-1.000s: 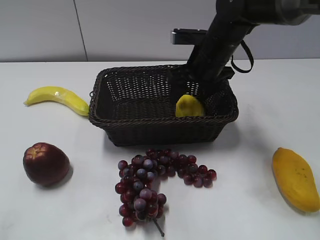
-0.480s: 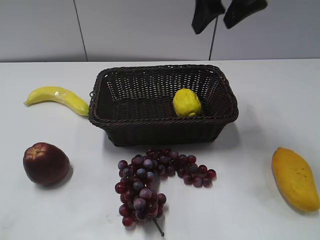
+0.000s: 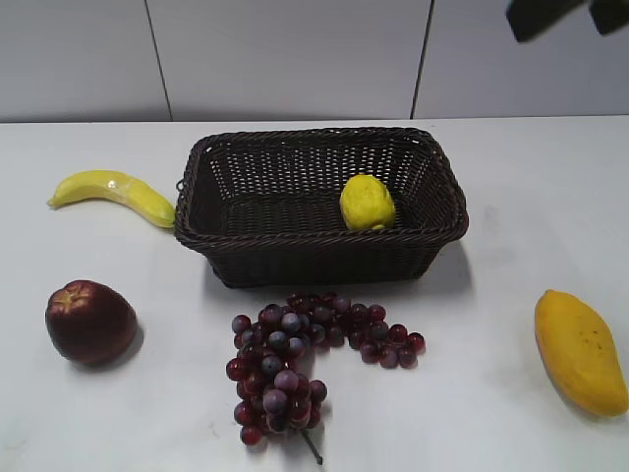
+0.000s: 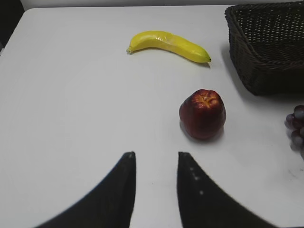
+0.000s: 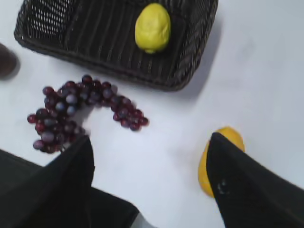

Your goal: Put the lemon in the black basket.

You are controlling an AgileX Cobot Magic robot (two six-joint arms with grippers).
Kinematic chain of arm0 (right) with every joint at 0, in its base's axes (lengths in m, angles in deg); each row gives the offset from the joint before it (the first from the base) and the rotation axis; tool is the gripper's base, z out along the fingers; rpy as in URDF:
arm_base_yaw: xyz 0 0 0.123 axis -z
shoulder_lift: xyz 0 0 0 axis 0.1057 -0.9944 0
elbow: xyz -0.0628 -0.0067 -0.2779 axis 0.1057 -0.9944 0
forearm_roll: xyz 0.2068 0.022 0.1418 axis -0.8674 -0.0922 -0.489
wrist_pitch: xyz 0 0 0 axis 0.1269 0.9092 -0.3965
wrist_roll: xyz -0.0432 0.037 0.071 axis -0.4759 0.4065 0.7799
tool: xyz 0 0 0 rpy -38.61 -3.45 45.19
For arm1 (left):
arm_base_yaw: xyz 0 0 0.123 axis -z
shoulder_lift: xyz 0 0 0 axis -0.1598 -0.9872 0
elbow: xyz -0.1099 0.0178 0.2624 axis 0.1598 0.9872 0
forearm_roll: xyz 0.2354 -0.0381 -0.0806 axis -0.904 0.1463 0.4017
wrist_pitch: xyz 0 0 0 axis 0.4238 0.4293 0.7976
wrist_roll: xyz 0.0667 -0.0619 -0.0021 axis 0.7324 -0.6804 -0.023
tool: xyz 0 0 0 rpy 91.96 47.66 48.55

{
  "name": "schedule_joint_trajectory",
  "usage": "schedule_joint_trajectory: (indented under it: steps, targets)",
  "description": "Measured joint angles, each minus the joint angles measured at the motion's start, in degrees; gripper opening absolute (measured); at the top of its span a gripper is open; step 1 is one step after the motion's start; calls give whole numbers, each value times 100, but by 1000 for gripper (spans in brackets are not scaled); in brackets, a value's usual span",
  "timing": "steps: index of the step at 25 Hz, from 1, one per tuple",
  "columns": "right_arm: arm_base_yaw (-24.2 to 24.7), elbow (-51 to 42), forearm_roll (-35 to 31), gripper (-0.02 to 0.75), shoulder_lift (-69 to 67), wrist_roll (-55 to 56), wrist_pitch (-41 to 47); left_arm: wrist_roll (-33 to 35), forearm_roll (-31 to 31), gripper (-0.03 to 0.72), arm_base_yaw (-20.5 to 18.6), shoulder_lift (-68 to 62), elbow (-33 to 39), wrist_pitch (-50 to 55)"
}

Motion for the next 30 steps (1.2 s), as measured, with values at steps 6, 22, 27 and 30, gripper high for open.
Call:
schedule_joint_trajectory:
  steps: [6,22,27,30]
  targets:
    - [0,-2225,118,596,1939,11,16,0,0,237,0,0,0,0]
    - [0,-5625,1079,592,6563,17,-732,0,0,237,0,0,0,0]
    - [0,-5661,1097,591,6703,17,-830,0,0,237,0,0,0,0]
    - [0,-5661,1097,591,6709,17,-849,0,0,237,0,0,0,0]
